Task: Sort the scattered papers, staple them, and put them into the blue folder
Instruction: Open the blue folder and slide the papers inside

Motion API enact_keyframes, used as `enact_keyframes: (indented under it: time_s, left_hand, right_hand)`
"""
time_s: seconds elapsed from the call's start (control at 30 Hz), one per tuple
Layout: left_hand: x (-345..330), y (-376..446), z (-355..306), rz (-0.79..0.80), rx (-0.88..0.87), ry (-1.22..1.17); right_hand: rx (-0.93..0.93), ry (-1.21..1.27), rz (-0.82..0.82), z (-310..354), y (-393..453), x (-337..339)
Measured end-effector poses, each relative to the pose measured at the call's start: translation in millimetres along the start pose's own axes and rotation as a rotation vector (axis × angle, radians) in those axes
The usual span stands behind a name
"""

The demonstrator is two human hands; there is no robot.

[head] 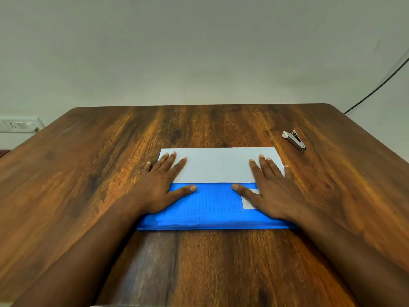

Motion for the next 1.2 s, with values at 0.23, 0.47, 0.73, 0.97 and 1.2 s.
enact_keyframes:
  time_s: [0.23,0.47,0.73,0.97,1.2]
  left_hand:
    - [28.2,-18.1,15.0,-0.439,0.286,-0.063]
    - [37.2,-19.3,31.6,-0.285,0.627,-0.291]
    - [38.0,-8.4,44.3,-0.204,0.915,-0.586]
    - [50.0,36.6,56.7,-0.341,0.899,-0.689]
    - [42.3,113.6,82.5,-0.498,0.825,-0.754]
  right_hand:
    - [-0.337,0.136,-0.363,-38.5,4.2,31.2]
    - [-0.588,0.308,-0.115,-57.3,4.2,39.5]
    - [-0.748,0.614,-0.128,-63.8,15.0,38.1]
    - [-0.733,0.813,-0.257,-54.8,62.1,42.1]
    - [-0.706,0.931,-0.359,-45.7,146.4,38.6]
Point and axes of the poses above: each hand's wrist, its own y-axis towards the middle knuckle, its own x-axis out of the back of the hand, z = x × y, the point moved 5 cm from there along y, towards the middle knuckle, and after that the axes turned 15 degrees about -z, right-handed, at the moved point
